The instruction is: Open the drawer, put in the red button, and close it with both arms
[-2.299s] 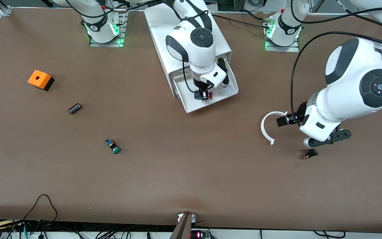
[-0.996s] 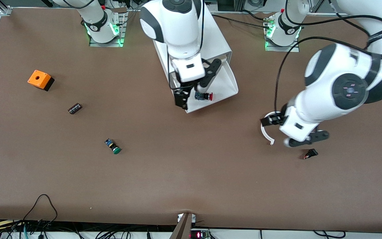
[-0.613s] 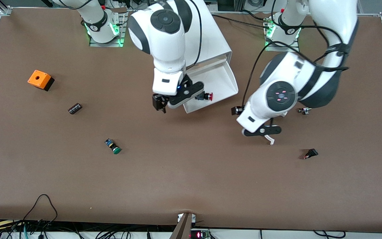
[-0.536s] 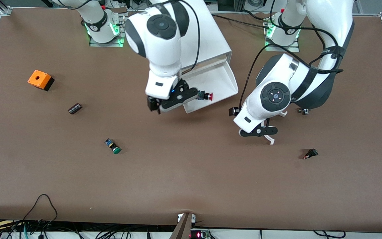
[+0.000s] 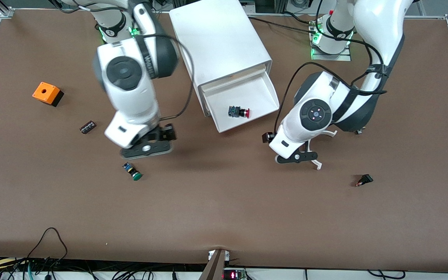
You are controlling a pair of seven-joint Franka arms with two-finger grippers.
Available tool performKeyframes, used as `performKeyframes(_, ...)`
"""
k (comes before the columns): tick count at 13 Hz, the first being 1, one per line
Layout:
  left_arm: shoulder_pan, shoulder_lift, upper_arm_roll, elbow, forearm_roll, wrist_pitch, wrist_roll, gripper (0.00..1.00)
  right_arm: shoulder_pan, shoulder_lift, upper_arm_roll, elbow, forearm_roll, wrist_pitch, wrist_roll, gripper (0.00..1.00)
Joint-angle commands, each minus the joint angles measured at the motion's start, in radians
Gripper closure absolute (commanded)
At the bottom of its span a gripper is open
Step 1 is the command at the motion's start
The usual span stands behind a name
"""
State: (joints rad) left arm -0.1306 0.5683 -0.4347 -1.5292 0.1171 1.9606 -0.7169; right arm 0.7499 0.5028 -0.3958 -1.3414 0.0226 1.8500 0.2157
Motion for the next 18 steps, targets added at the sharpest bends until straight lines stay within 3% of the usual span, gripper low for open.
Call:
performKeyframes(1, -0.018, -0.038, -0.022, -0.129, 0.021, 0.156, -0.079, 0.02, -0.073, -0.044, 0.022, -0.033, 0.008, -0.035, 0.007, 0.0)
performKeyframes(5, -0.061, -0.033, -0.024, -0.138, 0.023, 0.175, -0.226, 0.02, -0.252, -0.079, 0.047, -0.028, 0.006, -0.08, -0.06, 0.0)
performKeyframes(12, -0.083, -0.021, -0.027, -0.151, 0.01, 0.175, -0.272, 0.02, -0.685, -0.174, 0.395, -0.035, -0.003, -0.15, -0.096, 0.0)
performKeyframes(14, -0.084, -0.027, -0.039, -0.169, 0.007, 0.17, -0.294, 0.02, -0.737, -0.205, 0.442, -0.054, -0.003, -0.149, -0.13, 0.0)
performKeyframes(18, -0.072, -0.025, -0.084, -0.198, -0.029, 0.165, -0.342, 0.02, -0.745, -0.294, 0.443, -0.067, -0.007, -0.16, -0.312, 0.0)
